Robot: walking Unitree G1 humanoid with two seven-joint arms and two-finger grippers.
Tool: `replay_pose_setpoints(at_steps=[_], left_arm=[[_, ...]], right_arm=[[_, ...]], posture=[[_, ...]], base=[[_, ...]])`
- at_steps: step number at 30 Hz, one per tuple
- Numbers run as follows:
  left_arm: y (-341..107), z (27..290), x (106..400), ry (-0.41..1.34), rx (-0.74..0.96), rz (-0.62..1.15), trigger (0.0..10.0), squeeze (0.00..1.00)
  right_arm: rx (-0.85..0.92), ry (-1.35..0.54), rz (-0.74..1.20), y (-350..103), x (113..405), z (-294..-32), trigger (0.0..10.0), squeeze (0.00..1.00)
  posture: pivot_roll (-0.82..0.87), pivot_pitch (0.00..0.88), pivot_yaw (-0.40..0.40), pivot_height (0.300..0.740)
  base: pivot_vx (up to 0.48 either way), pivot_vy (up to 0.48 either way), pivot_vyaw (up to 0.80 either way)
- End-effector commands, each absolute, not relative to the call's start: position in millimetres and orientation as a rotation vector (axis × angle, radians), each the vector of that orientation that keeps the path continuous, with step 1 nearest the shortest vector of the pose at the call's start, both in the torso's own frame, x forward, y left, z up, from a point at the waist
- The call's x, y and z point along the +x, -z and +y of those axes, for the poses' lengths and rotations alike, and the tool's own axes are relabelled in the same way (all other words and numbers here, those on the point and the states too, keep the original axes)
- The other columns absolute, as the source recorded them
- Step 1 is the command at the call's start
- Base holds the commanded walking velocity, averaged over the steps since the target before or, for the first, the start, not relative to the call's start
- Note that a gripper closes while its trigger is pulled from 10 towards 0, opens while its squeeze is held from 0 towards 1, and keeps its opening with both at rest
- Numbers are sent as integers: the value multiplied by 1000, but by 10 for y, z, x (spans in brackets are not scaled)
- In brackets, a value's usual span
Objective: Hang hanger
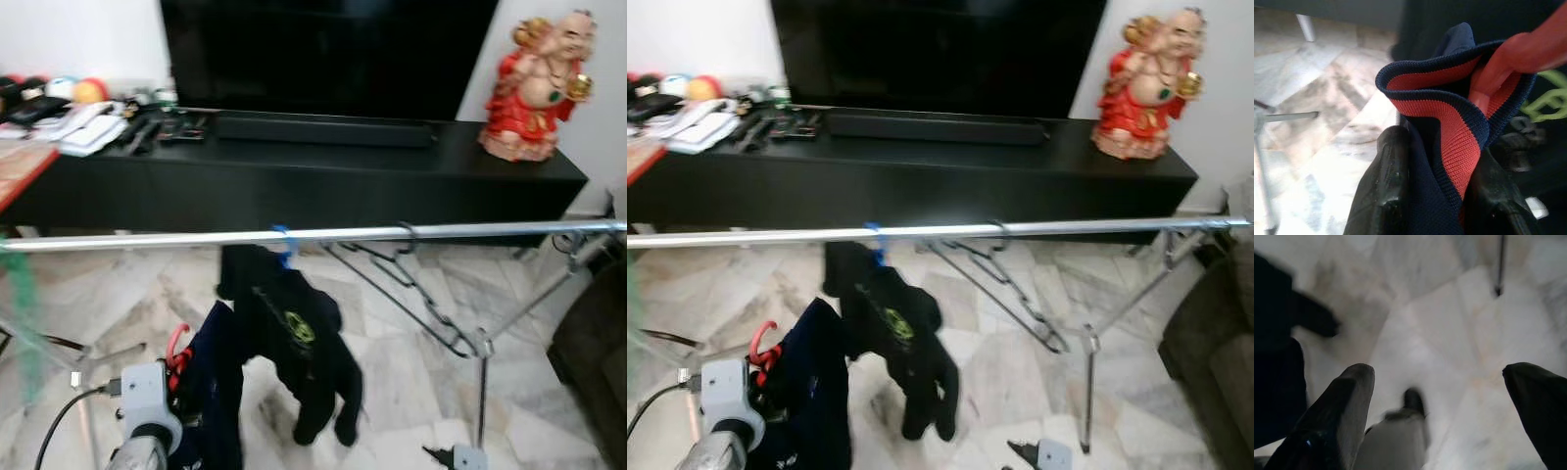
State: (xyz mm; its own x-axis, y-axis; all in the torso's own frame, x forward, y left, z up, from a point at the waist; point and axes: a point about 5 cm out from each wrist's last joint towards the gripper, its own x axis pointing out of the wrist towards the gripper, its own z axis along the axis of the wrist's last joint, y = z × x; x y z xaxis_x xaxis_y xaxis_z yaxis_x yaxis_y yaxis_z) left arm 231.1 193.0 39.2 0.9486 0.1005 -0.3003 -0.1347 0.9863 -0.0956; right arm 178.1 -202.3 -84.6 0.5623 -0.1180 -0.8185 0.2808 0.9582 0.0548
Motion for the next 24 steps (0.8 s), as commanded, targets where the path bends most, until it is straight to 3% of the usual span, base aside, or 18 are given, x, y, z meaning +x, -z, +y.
replay_pose_setpoints(at_steps=[1, 9, 16, 24], left_arm=[[-430, 2058, 2289, -183, -94, 271, 10000, 0], [-531, 2231, 2373, -392, -137, 217, 10000, 0], [-633, 2353, 2518, -419, -117, 165, 10000, 0], [-615, 2458, 2392, -444, -142, 160, 10000, 0]], right_arm=[[210, 205, 950, 861, 1784, -1915, 10000, 0], [232, 165, 961, 879, 1761, -1850, 10000, 0], [216, 130, 961, 875, 1774, -1826, 10000, 0], [174, 78, 980, 879, 1776, -1791, 10000, 0]], posture=[[72, 70, -37, 740], [68, 87, -42, 740], [59, 89, -45, 740], [67, 94, -49, 740]], base=[[0, 0, 0], [0, 0, 0], [0, 0, 0], [0, 0, 0]])
